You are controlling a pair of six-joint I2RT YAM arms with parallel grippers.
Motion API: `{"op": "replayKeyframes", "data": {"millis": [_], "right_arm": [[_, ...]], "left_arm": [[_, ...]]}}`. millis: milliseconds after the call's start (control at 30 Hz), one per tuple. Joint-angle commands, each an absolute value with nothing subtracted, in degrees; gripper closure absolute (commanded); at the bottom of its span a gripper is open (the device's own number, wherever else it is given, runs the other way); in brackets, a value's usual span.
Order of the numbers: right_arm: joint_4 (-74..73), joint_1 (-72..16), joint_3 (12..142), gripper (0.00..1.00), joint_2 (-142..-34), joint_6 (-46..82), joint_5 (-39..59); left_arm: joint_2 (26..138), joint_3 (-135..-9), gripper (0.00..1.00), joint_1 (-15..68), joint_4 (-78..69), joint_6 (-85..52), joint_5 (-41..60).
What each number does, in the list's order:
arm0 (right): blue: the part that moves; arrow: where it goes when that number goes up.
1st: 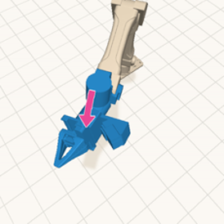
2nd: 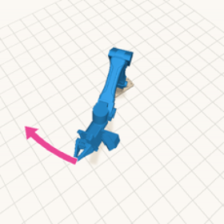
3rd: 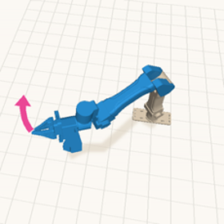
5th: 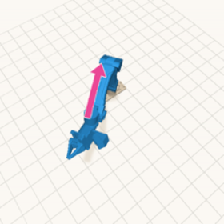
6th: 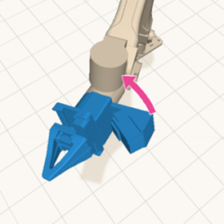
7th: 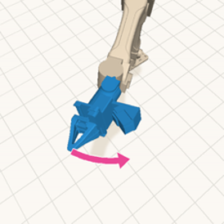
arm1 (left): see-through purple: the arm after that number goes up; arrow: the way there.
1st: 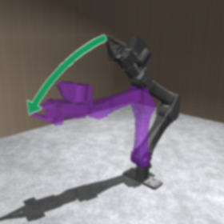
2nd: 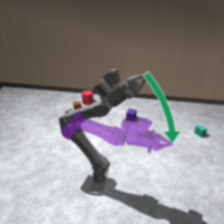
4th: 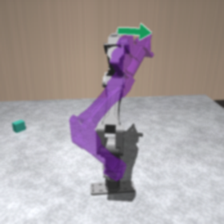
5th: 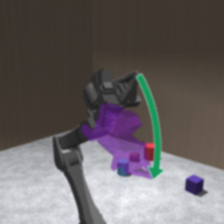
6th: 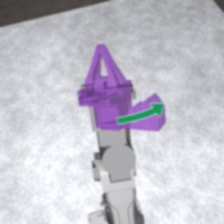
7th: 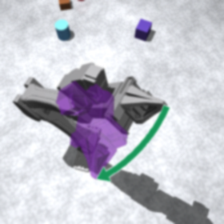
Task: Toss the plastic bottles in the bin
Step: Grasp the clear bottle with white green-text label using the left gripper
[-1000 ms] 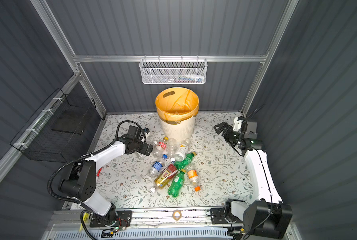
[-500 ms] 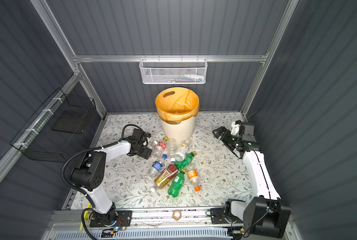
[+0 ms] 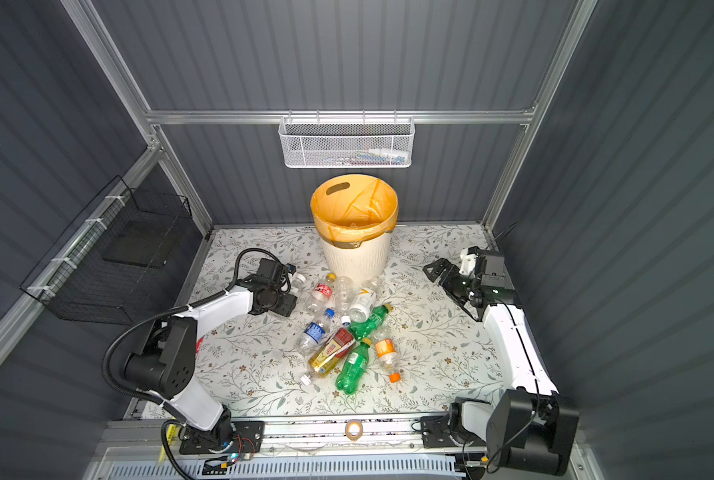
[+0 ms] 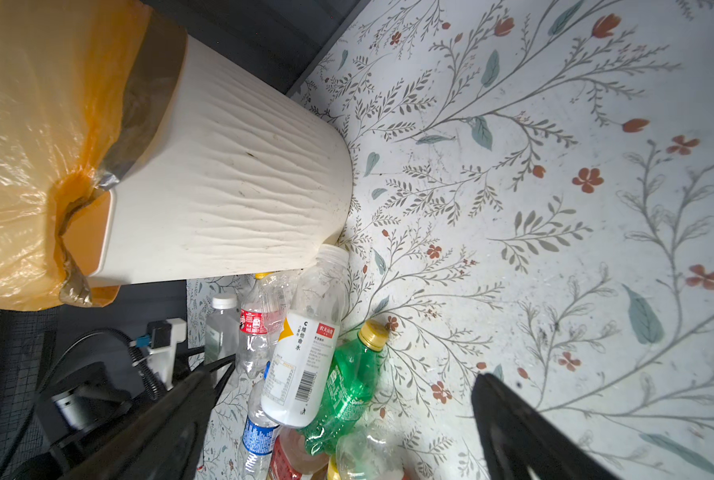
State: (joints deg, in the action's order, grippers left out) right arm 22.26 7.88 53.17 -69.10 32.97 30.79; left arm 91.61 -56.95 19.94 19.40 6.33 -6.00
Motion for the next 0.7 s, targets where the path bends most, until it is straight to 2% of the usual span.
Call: {"op": "replayKeyframes", "data": {"millis": [0, 400, 667], "right_arm": [[20.24, 8.08, 51.12, 0.01, -70.85, 32.88, 32.32], [15.98, 7.98, 44.69, 0.01, -73.82, 32.49, 33.59], [14.85, 7.58, 43.69, 0.01, -75.61, 32.87, 33.41]], "left_arm": [[83.21, -54.76, 0.41, 18.95, 14.02, 2.36, -5.16], [47.21, -45.34, 0.38, 18.54, -10.52, -1.76, -2.00], [38.44, -48.71, 0.36, 18.54, -17.45, -1.59, -1.92]]}}
